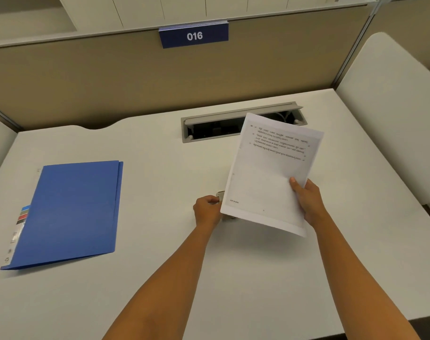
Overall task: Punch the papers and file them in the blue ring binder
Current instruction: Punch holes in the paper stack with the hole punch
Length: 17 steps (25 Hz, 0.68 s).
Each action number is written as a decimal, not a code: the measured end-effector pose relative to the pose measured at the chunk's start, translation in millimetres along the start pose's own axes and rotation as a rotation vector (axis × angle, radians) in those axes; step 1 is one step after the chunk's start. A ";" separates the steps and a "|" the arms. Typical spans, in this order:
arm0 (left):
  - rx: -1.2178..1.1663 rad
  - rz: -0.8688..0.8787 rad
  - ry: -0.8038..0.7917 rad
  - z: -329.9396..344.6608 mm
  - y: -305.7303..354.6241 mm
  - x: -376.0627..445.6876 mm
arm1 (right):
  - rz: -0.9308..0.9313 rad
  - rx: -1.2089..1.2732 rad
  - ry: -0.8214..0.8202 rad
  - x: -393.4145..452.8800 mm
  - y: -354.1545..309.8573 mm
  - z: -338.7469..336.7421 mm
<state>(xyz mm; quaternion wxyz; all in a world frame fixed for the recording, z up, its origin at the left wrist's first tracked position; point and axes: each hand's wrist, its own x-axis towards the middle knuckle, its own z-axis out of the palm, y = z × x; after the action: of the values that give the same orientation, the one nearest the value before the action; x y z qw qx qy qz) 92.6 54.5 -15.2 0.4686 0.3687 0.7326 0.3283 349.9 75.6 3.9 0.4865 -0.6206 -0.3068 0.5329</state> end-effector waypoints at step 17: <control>-0.033 0.034 -0.617 110.5 57.3 -21.0 | 0.052 0.293 0.025 24.6 -17.4 -18.8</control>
<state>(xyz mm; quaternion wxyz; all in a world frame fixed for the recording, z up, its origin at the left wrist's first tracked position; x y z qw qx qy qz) 214.6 81.1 3.3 0.6693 0.4554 0.5441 0.2203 376.3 98.3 10.4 0.5620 -0.5572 -0.2034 0.5764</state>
